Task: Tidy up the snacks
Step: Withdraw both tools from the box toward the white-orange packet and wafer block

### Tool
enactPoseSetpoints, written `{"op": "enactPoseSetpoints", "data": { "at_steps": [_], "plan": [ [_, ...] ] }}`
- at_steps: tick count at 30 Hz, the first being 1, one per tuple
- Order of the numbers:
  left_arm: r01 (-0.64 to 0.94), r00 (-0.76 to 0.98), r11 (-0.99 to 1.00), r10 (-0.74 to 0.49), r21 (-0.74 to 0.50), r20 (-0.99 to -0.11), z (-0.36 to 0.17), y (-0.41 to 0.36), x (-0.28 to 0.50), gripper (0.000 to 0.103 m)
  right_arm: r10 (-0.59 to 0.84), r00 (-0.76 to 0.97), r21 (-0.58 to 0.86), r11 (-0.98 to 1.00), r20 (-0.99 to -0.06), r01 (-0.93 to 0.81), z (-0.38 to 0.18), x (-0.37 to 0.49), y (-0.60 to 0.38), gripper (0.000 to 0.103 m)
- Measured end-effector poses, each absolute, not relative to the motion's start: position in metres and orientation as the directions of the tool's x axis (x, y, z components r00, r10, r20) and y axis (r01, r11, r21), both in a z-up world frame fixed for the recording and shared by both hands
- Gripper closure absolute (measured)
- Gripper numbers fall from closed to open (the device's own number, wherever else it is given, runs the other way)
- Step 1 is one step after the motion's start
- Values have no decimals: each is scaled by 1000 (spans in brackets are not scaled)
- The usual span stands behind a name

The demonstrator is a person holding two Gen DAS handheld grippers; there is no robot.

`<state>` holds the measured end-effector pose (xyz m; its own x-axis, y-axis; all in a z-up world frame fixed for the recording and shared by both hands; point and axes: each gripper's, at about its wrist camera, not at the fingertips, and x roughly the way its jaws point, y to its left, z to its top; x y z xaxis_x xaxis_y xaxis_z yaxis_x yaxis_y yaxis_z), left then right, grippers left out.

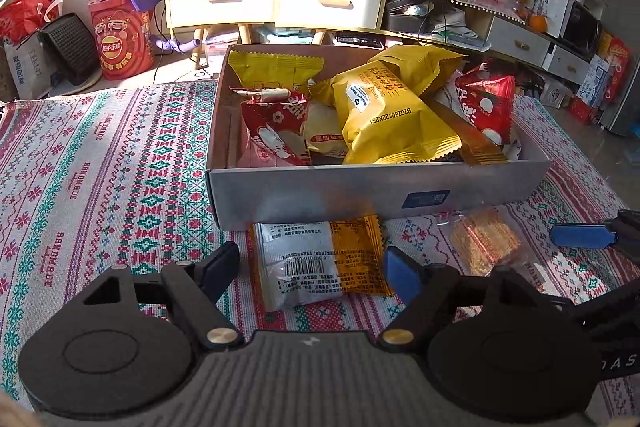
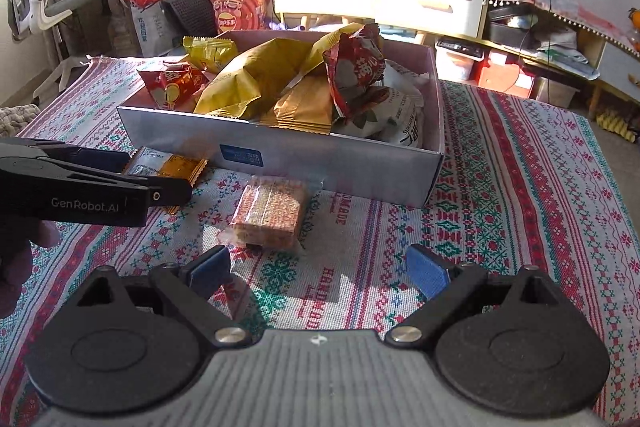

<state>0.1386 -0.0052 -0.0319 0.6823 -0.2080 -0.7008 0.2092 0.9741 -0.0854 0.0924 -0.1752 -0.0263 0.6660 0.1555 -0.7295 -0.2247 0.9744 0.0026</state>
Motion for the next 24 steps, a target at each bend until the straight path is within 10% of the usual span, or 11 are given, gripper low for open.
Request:
{"op": "enactPoseSetpoints", "data": {
  "at_steps": [13,24],
  "plan": [
    [168,675,973,-231,-159,-701,-28,8,136,55,180,687,-11,965,-704,-263,-28,99,-161,21],
    [251,557,937,-346,-244,-755,-22,19,118,57,167,683,-17,967,-711,-253,-23,98,-158,26]
  ]
}}
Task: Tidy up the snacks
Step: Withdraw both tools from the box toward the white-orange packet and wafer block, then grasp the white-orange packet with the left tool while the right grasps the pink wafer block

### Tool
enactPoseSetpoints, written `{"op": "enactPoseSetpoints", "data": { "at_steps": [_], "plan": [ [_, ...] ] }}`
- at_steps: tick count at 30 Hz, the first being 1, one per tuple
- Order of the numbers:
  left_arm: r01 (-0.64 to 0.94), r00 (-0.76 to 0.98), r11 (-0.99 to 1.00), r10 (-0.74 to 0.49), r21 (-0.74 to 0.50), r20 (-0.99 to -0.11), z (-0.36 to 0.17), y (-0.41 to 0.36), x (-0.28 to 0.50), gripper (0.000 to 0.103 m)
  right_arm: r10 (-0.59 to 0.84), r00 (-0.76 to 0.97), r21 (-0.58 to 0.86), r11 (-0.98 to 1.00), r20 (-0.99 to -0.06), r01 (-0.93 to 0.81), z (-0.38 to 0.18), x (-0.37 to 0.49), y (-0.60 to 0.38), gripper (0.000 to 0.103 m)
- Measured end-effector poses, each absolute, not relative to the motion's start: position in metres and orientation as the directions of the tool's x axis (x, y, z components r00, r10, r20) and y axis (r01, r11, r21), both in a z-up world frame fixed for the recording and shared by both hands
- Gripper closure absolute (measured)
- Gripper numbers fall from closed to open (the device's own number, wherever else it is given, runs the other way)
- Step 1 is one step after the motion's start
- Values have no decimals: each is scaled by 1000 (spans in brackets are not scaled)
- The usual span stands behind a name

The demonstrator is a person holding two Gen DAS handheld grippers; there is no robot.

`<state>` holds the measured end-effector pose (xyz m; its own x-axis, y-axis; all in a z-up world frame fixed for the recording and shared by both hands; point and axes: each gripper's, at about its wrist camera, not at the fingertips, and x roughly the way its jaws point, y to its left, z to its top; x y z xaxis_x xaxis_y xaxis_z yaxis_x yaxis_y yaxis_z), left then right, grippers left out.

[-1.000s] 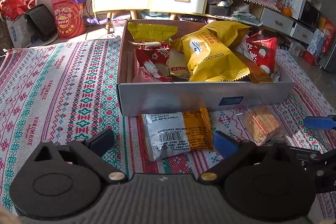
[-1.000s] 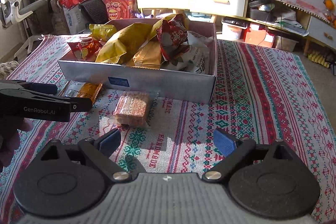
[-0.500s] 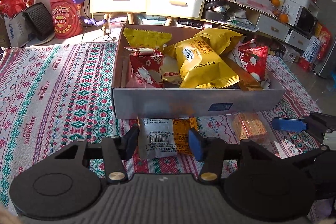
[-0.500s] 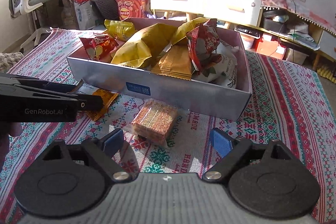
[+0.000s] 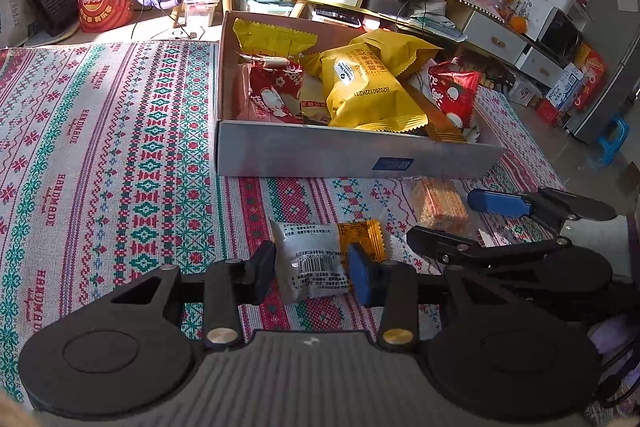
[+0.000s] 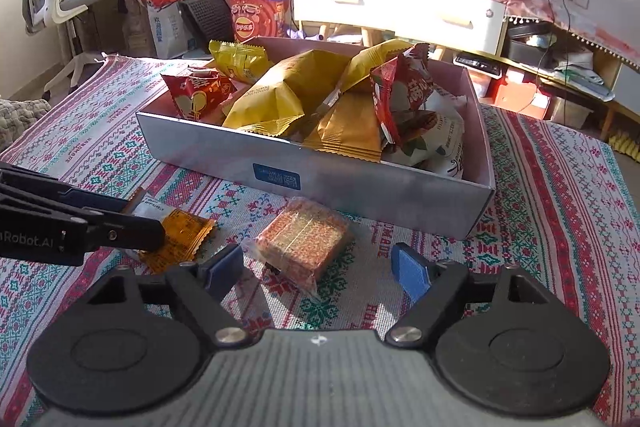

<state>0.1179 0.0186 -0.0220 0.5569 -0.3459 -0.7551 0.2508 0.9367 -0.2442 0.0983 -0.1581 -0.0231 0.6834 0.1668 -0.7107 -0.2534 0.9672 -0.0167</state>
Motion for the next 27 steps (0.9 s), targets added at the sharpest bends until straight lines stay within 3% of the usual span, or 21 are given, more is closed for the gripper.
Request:
{"op": "enactPoseSetpoints", "data": {
  "at_steps": [6,9,12,17,20,23,27],
  "plan": [
    [379,449,895,-401,-235,-799,-20,24,109,43,151,689,-3,976,-709,-217,-18,99,-169,26],
    [490,458,862,-379,-127,-804,-16,16,103,20,158,691,2,975,-706,-221,-16,98,-170,26],
    [578,503,816,-352,4,-789,-17,4,100,13,162,689,7,975,-706,-222,-15,97,-169,26],
    [649,529,753,-349,105,-773,-27,-10,108,13,166,684,3,973,-711,-232,-15,97,-166,27],
    [590,518,807,-364,15,-774,-31,-7,123,15,167,678,5,972,-716,-234,-17,98,-166,26],
    [530,494,844,-389,-86,-778,-34,0,133,25,175,669,22,973,-723,-231,-18,100,-166,26],
    [467,513,878,-364,-103,-778,-32,6,136,37,208,650,64,969,-731,-238,-19,102,-165,26]
  ]
}}
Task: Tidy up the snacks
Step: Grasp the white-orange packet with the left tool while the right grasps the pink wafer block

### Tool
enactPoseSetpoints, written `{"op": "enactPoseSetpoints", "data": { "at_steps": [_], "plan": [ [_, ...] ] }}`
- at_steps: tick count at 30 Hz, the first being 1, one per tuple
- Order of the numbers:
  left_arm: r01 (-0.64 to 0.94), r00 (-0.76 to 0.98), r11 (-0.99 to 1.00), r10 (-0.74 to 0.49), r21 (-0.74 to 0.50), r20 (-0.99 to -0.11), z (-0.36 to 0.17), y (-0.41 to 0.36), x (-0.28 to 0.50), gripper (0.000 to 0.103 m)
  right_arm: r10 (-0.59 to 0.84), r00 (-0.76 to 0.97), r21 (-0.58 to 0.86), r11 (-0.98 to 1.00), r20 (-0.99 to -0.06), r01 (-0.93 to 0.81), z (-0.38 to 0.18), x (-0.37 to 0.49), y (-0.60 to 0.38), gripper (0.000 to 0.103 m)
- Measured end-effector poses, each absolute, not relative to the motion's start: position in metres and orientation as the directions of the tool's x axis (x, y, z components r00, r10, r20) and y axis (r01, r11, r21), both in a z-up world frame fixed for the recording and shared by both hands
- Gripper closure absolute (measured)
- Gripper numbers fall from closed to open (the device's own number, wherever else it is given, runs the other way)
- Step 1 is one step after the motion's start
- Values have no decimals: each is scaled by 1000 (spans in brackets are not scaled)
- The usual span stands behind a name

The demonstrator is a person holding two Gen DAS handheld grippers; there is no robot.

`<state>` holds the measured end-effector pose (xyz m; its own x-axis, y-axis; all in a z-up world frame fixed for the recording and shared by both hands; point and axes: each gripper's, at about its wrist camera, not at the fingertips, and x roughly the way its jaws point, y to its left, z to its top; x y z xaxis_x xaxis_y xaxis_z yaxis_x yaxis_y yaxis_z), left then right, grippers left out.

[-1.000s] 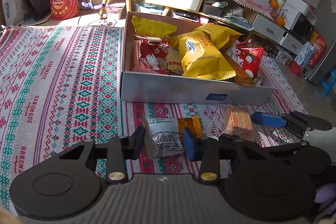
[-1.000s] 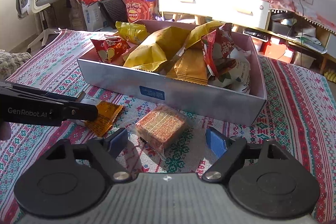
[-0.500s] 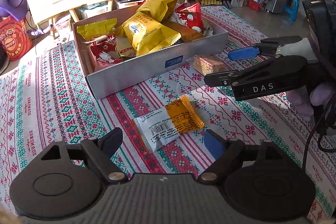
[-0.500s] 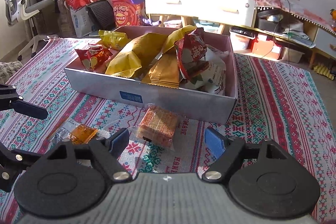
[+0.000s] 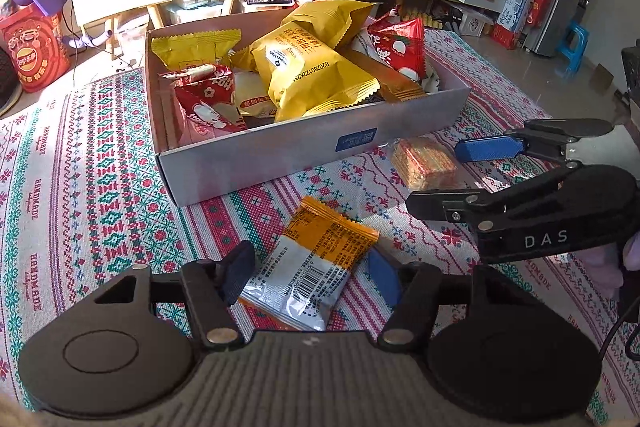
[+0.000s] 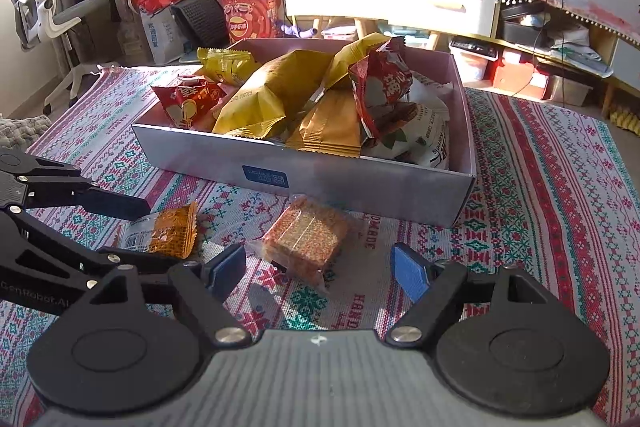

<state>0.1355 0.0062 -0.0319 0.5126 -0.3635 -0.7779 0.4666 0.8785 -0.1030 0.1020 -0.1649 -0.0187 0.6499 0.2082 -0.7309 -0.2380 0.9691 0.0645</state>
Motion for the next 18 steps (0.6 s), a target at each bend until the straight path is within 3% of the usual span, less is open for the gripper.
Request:
{"op": "enactPoseSetpoints", "data": {
  "at_steps": [4,8,12,14,16,18],
  "plan": [
    [408,540,909,-311,-79,-782,-30,10,131,51,264,624,144,961,-736,-237,-18,104,-164,25],
    [374,558,925,-280,-65,-781,-28,8,121,53,273,622,156,959,-734,-236,-18,105,-161,25],
    [347,567,937,-250,-47,-785,-27,6,118,56,225,646,134,973,-729,-188,-20,111,-158,33],
    [333,568,941,-245,-52,-786,-27,8,117,57,204,656,122,978,-727,-169,-20,111,-157,37],
    [322,567,945,-239,-55,-788,-27,10,115,57,181,661,90,981,-728,-169,-19,109,-153,55],
    [312,565,949,-232,-56,-792,-26,12,113,57,169,659,73,983,-733,-170,-18,108,-151,66]
  ]
}}
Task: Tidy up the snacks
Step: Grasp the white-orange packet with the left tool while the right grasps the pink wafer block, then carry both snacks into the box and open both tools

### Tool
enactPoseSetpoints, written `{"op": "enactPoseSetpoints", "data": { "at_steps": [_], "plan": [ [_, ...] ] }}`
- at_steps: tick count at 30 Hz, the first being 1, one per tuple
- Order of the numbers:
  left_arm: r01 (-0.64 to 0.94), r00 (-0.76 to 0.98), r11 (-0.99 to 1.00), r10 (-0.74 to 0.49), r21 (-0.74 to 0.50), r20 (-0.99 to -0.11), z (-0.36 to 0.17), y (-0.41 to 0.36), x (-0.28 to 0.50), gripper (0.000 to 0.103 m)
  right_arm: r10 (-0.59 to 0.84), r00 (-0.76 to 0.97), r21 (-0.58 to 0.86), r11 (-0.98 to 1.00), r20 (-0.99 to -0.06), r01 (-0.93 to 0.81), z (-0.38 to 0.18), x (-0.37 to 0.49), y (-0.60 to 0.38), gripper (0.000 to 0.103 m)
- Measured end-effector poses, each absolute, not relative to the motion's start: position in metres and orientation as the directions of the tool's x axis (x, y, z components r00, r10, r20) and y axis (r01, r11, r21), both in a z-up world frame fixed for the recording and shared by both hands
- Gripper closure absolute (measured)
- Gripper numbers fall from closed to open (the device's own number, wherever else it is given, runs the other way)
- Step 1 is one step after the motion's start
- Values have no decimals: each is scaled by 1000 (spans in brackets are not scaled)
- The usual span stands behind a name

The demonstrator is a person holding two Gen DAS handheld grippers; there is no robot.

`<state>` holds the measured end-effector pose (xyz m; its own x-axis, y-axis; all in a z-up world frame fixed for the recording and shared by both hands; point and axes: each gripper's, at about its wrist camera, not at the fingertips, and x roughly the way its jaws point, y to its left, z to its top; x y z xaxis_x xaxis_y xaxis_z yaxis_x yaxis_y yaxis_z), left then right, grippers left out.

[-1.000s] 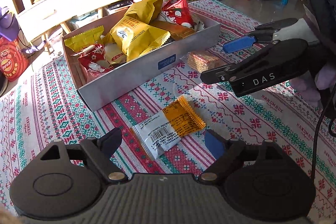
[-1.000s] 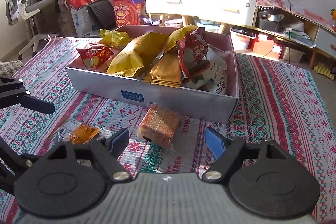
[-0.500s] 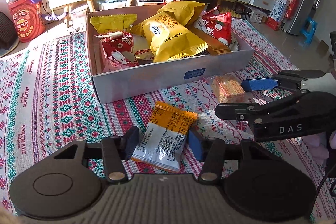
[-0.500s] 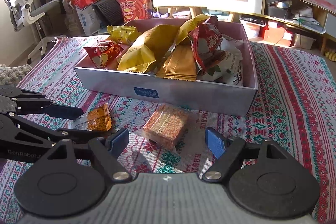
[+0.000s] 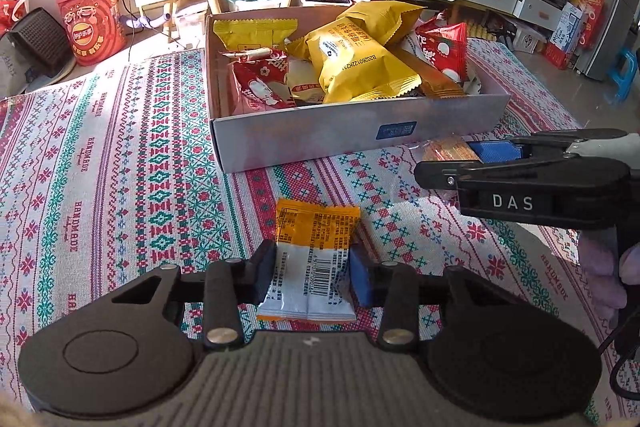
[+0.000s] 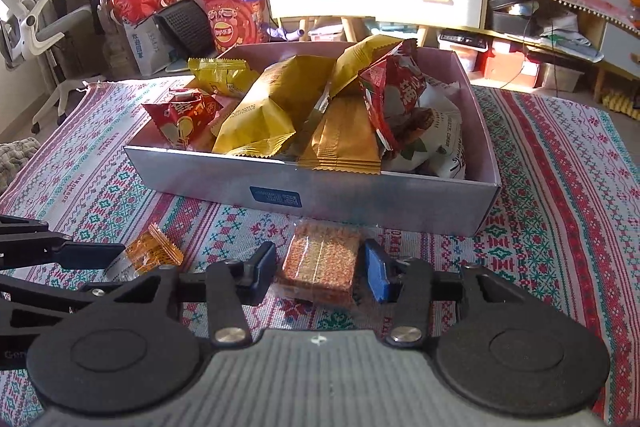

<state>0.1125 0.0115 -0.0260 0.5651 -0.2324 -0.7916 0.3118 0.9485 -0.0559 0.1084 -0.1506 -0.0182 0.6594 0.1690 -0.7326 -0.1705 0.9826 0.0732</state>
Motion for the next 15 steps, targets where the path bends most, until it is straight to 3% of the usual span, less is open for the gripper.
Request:
{"op": "enactPoseSetpoints", "data": {
  "at_steps": [1,15],
  "plan": [
    [307,564,950,-229,-56,-794,-26,12,111,57,164,657,68,983,-736,-169,-18,108,-150,71],
    [264,559,962,-217,-76,-800,-20,23,103,57,173,649,57,979,-741,-196,-5,94,-140,71]
  ]
}}
